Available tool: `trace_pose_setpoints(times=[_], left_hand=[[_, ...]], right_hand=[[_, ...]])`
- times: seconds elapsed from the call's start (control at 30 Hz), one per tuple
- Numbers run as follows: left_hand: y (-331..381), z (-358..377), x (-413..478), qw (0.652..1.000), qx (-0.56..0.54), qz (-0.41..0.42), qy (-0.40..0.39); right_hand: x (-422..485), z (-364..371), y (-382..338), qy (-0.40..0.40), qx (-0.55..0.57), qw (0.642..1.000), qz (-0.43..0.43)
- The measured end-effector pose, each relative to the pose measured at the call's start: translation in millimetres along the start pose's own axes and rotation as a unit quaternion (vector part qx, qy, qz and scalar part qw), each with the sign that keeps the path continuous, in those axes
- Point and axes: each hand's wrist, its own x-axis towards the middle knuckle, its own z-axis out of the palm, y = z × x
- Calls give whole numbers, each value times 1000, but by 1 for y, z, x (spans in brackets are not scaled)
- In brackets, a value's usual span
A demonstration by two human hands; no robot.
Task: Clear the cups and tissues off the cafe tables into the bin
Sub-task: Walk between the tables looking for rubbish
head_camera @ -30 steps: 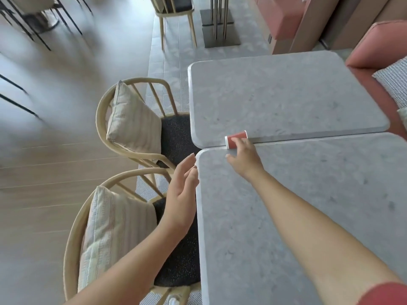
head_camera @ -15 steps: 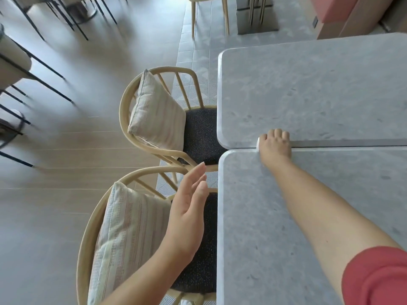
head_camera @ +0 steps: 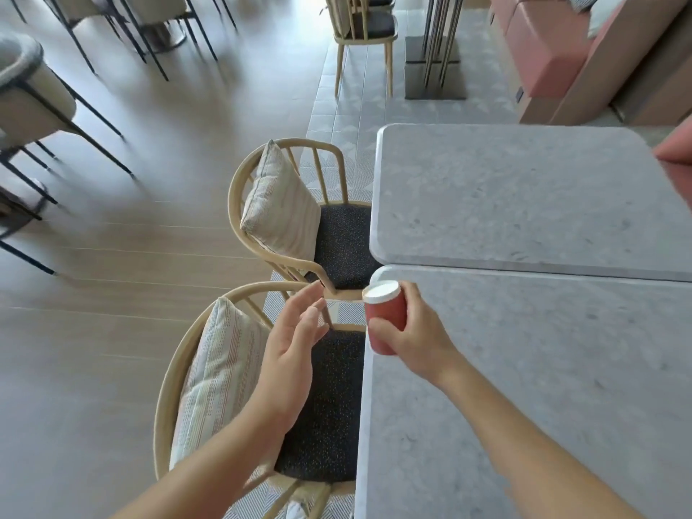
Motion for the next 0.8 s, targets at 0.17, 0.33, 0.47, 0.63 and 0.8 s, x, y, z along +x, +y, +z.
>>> trace_pose_setpoints(times=[0.17, 0.33, 0.47, 0.63, 0.8], left_hand=[[13, -14, -39, 999, -30, 22, 4], [17, -27, -66, 998, -42, 38, 20], [25, -53, -86, 997, -45, 49, 51], [32, -121, -122, 983, -70, 61, 155], [25, -208, -182, 952, -83, 67, 288]], right_hand=[[-83, 12, -42, -16, 187, 982, 4], [-94, 16, -59, -10, 225, 974, -6], [-91, 40, -83, -54, 237, 970, -24], [-88, 103, -127, -144, 230, 962, -41], [-102, 195, -180, -264, 238, 933, -53]])
